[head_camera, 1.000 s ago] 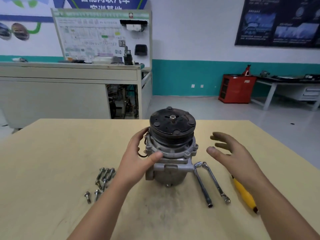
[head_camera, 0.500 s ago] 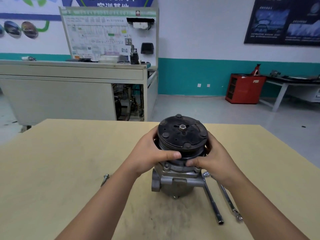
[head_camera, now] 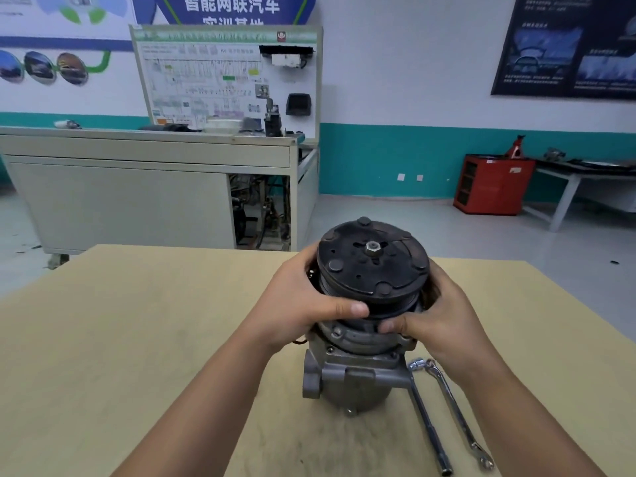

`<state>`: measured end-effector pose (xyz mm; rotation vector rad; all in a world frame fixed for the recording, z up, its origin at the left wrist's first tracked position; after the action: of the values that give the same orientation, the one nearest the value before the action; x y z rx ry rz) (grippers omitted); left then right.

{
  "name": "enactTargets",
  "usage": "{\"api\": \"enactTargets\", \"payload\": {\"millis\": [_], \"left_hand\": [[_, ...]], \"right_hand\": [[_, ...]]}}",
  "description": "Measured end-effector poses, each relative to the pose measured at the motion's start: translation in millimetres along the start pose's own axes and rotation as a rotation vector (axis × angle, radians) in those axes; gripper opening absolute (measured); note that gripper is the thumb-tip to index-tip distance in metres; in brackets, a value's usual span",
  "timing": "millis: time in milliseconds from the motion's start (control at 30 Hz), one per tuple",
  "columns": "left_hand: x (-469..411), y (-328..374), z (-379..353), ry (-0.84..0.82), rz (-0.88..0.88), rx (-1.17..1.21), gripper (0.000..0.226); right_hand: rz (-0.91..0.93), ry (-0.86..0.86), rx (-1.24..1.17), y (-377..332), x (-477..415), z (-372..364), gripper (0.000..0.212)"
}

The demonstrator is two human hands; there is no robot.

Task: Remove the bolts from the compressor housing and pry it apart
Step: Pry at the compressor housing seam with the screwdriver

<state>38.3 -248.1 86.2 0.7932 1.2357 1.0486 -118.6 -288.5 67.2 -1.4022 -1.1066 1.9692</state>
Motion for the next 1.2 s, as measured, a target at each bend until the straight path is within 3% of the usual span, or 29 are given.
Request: {"api": "enactTargets", "payload": {"millis": [600,933,1067,1200], "left_hand": [[11,80,13,0.04,-0.181,0.006,0.064],[34,70,7,0.05,-0.061,0.127,0.047],[45,54,6,0.07,-0.012,0.12,0.05],[58,37,5,0.084,0.016,0.032,0.059]], "right_hand": [[0.154,-0.051,0.023,-81,-15,3,0.084],[0.089,-0.067,0.029,-91,1,-3,0.071],[0.028,-0.066,0.055,-73,14,-6,0.066],[-0.031,-0.083,0.041,-53,31,-12,0.075]]}}
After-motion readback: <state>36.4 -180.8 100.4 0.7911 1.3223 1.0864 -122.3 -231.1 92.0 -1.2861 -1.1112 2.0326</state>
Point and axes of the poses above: each hand's wrist, its own x-axis away from the middle knuckle, its own z-axis out of the back of the hand, y = z × x, the point moved 8 cm from there along -x, towards the middle knuckle, and after that the axes turned 5 degrees about z, right-handed, at the moved point
